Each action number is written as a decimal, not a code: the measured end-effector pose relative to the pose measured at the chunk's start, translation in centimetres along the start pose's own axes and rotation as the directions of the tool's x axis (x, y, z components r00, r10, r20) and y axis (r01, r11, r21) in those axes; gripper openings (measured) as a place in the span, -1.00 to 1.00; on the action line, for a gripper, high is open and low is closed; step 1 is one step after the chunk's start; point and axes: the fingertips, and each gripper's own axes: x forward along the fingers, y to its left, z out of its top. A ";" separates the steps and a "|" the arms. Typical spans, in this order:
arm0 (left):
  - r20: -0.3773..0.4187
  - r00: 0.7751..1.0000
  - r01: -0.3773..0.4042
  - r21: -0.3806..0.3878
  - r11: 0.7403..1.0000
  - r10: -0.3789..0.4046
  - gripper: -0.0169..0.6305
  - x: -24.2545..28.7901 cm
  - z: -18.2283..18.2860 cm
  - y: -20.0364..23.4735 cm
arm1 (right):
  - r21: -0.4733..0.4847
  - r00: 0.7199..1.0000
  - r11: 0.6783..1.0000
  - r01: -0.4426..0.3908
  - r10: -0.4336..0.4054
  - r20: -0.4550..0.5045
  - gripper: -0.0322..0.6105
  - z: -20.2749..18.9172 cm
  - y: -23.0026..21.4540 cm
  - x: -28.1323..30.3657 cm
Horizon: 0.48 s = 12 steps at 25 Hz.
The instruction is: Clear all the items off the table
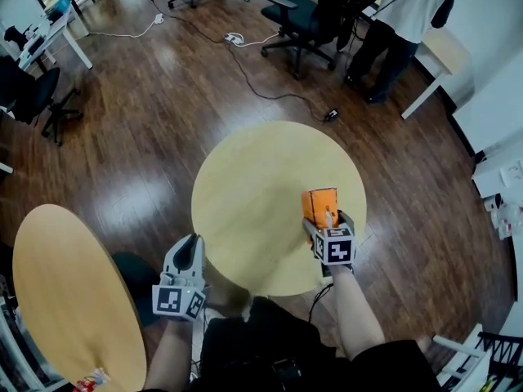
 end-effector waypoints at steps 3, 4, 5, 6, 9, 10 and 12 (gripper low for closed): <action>0.051 0.996 -0.068 -0.004 0.998 0.069 -0.83 -2.5 1.7 2.3 | -0.053 0.998 0.998 -0.033 0.037 0.058 0.41 3.6 2.9 -0.6; 0.070 0.993 -0.096 -0.009 0.995 0.096 -0.83 -3.5 2.0 3.5 | -0.074 0.996 0.996 -0.046 0.051 0.075 0.41 4.5 4.1 -0.6; 0.090 0.988 -0.126 -0.015 0.992 0.127 -0.83 -4.7 2.3 4.7 | -0.100 0.994 0.993 -0.062 0.071 0.086 0.41 5.4 5.6 -0.4; 0.111 0.981 -0.159 -0.022 0.987 0.160 -0.83 -5.9 2.6 5.8 | -0.129 0.991 0.988 -0.084 0.096 0.090 0.41 6.0 7.4 -0.3; 0.160 0.953 -0.252 -0.042 0.967 0.255 -0.83 -10.1 4.1 8.5 | -0.225 0.980 0.961 -0.158 0.181 0.084 0.41 7.4 13.4 -0.7; 0.173 0.942 -0.283 -0.049 0.958 0.287 -0.83 -11.6 4.6 9.3 | -0.260 0.974 0.948 -0.184 0.212 0.083 0.41 7.9 15.7 -1.0; 0.199 0.914 -0.347 -0.064 0.936 0.353 -0.83 -15.1 5.4 10.8 | -0.337 0.958 0.911 -0.239 0.278 0.074 0.41 8.7 20.6 -1.8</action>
